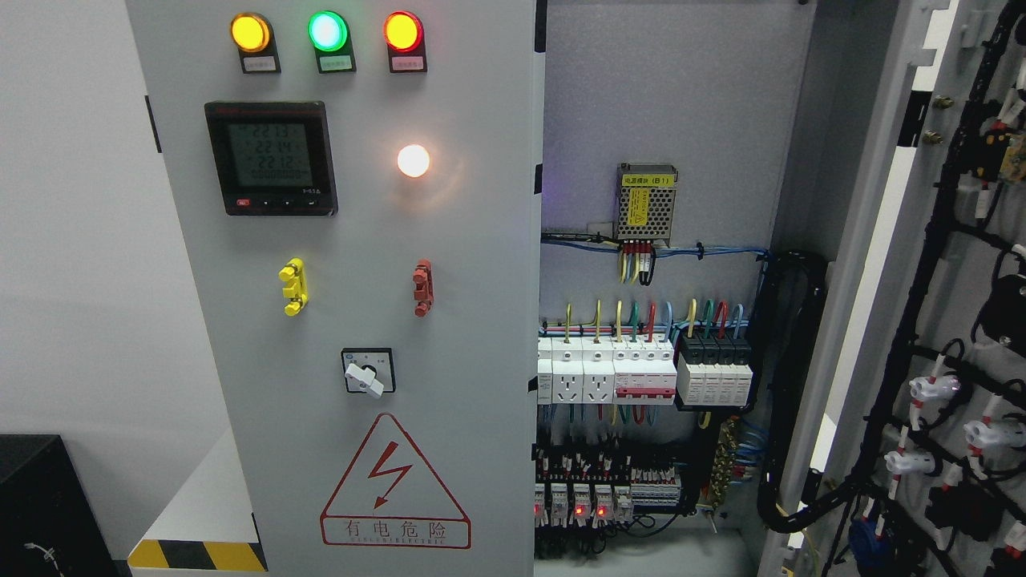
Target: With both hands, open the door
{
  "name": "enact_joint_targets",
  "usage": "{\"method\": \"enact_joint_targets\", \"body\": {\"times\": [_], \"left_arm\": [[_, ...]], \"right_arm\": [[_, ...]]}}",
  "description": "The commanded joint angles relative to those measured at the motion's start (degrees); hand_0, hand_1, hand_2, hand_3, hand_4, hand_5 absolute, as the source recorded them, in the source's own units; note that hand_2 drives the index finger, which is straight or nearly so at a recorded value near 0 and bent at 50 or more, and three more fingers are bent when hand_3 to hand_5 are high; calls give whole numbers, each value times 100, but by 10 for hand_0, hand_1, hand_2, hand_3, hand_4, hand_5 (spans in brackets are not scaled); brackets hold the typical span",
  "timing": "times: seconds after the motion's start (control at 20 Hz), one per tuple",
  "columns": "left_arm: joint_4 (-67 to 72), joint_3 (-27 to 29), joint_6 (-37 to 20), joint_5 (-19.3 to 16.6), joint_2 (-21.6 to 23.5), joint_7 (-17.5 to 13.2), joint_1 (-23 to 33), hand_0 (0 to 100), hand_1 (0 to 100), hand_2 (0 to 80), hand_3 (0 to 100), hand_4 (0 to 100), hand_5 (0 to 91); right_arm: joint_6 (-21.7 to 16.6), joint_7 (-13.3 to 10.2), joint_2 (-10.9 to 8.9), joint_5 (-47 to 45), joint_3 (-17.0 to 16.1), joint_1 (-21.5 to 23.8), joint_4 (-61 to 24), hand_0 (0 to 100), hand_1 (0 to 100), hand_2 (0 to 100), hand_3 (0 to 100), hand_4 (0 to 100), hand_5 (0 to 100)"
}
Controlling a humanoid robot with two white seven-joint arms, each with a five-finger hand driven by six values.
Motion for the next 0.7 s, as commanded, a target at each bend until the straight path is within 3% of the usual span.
{"method": "enact_joint_targets", "body": {"times": [0.0,0.15,0.25,0.35,0.55,0.65], "left_arm": [[598,893,23,-343,-387,36,-25,0,0,0,0,0,0],[589,919,-13,-775,-369,63,-25,0,0,0,0,0,0],[589,911,-21,-767,-378,150,-25,0,0,0,0,0,0],[589,884,-74,-793,-396,465,-25,0,0,0,0,0,0],[580,806,-425,-802,-387,484,-25,0,0,0,0,0,0],[580,622,-435,-810,-387,441,-34,0,0,0,0,0,0]], "right_arm": [[1,-4,-3,0,0,0,1,0,0,0,0,0,0],[1,-4,-3,0,0,0,2,0,0,0,0,0,0],[1,-4,6,0,0,0,2,0,0,0,0,0,0],[1,-4,-3,0,0,0,2,0,0,0,0,0,0],[-34,-4,6,0,-9,26,-86,0,0,0,0,0,0],[-236,-4,-55,0,52,87,-977,0,0,0,0,0,0]]}}
